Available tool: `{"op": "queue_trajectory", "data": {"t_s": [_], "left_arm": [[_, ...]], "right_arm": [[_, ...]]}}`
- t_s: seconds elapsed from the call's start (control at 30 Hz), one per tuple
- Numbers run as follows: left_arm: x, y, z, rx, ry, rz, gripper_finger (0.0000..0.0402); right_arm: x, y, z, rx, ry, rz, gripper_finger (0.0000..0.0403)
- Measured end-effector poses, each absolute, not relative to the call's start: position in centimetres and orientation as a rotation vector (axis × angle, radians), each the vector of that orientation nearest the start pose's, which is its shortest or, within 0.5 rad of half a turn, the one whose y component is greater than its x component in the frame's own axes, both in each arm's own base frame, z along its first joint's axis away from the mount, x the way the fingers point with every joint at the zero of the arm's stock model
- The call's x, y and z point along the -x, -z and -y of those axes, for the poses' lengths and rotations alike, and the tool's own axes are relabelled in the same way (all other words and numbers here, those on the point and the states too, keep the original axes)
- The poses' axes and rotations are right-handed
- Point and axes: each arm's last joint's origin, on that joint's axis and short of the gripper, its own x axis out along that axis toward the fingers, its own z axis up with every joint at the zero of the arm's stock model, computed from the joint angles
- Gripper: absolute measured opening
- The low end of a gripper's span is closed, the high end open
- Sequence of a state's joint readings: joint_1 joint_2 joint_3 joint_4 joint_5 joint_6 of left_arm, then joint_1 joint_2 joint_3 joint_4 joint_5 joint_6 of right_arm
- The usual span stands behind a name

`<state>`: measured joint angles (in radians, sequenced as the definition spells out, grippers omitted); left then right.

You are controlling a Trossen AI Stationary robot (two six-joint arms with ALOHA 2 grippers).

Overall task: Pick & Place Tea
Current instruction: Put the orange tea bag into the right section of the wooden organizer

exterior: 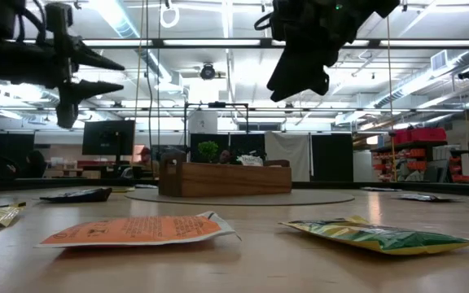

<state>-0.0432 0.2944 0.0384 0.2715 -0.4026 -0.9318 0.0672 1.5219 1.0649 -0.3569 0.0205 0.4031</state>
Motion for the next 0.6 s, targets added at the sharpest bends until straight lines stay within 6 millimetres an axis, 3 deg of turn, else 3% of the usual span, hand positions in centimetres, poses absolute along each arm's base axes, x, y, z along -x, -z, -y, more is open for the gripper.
{"op": "queue_trajectory", "data": {"t_s": [0.3,0.6], "left_arm": [[-13.8,-19.6,-2.4,0.952,-0.426,0.087,0.0157],[-16.1,-20.1,-3.7,0.935,-0.371,-0.076,0.0156]], "right_arm": [[-31.5,-23.9,-3.6,-0.316,0.109,-0.847,0.0142],[-31.0,-23.2,-5.9,-0.353,0.011,-0.872,0.0142]]}}
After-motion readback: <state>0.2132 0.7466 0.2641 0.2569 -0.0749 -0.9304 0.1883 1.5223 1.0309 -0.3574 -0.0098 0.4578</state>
